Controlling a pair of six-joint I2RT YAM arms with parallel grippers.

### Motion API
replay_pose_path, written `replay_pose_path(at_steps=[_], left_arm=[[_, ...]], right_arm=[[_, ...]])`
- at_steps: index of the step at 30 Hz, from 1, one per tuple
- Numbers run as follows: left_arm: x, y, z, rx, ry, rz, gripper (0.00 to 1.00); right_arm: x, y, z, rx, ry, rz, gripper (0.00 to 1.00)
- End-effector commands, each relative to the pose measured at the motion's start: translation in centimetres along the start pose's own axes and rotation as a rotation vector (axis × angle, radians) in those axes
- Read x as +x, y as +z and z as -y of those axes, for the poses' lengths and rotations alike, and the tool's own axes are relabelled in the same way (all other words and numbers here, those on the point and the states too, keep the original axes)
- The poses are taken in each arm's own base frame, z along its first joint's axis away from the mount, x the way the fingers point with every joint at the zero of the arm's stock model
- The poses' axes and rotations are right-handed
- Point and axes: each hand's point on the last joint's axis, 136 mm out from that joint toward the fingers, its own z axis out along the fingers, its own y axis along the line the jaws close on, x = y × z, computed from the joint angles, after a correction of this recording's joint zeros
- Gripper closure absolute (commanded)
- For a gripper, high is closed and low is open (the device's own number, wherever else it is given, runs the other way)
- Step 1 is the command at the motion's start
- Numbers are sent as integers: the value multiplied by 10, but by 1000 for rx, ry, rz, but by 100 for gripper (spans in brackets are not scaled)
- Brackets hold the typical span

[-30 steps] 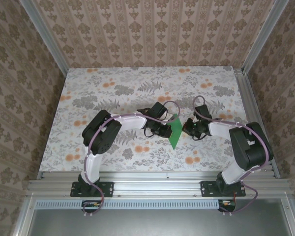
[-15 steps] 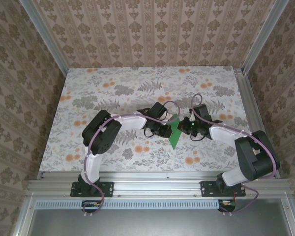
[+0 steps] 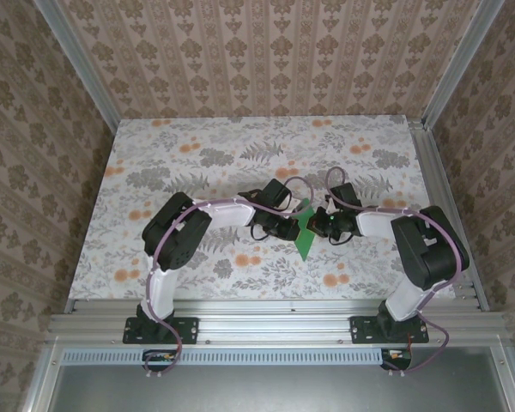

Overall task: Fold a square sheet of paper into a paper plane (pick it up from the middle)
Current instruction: Third fold the triangle at the center of the table, then fourth fold the wing at the center of the table.

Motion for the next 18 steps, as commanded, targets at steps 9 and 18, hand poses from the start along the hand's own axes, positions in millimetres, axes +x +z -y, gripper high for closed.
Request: replay_pose_path(at_steps=[9, 18], left_arm=[[98, 17, -72, -248, -118, -296, 90], [91, 14, -67, -239, -117, -280, 90]], right_arm=[[-28, -17, 52, 166, 38, 76, 99], [-34, -36, 33, 101, 17, 102, 96]])
